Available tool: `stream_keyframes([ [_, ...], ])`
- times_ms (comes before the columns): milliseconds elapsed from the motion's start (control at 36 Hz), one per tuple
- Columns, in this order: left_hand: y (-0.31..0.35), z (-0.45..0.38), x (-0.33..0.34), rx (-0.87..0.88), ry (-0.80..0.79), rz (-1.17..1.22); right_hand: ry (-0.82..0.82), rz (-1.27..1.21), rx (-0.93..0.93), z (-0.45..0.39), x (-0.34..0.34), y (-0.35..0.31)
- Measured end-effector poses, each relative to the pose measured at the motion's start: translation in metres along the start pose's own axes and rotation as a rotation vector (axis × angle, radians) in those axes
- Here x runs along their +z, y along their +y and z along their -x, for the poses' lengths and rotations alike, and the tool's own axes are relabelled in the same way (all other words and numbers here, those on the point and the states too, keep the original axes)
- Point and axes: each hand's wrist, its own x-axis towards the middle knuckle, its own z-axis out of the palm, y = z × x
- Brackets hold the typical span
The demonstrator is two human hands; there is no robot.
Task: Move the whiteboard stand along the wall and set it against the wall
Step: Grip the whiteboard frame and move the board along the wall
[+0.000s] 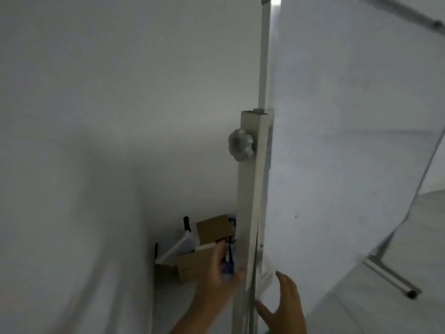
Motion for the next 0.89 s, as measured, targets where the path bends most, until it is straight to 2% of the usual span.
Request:
stream_keyframes([
  [83, 0.046, -0.035, 0.013, 0.210, 0.048, 0.050, 0.123, 0.028, 0.051, -0.012, 0.014, -0.012],
  [194, 0.075, -0.060, 0.023, 0.374, 0.073, 0.007, 0.049, 0.053, 0.260, -0.020, 0.025, -0.024],
  [278, 0.069, -0.073, 0.019, 0.366, -0.055, 0.027, -0.045, 0.075, 0.416, -0.024, 0.028, -0.029],
  [333, 0.066, -0.082, 0.017, 0.363, -0.172, 0.009, -0.022, 0.008, 0.491, -0.032, 0.037, -0.031],
  [389, 0.067, -0.092, 0.015, 0.368, -0.265, 0.006, 0.022, -0.102, 0.484, -0.034, 0.053, -0.032],
  [417, 0.067, -0.097, 0.015, 0.380, -0.298, 0.007, 0.082, -0.168, 0.451, -0.035, 0.058, -0.032],
  [472, 0.068, -0.106, 0.015, 0.414, -0.376, 0.019, 0.307, -0.268, 0.406, -0.033, 0.066, -0.033],
  [528, 0.068, -0.117, 0.014, 0.432, -0.451, 0.037, 0.313, -0.423, 0.462, -0.038, 0.071, -0.040],
  [611, 0.067, -0.132, 0.012, 0.447, -0.524, 0.065, 0.347, -0.490, 0.539, -0.048, 0.079, -0.043],
  [889, 0.070, -0.196, 0.010, 0.448, -0.645, 0.095, 0.278, -0.565, 0.759, -0.104, 0.094, -0.044],
])
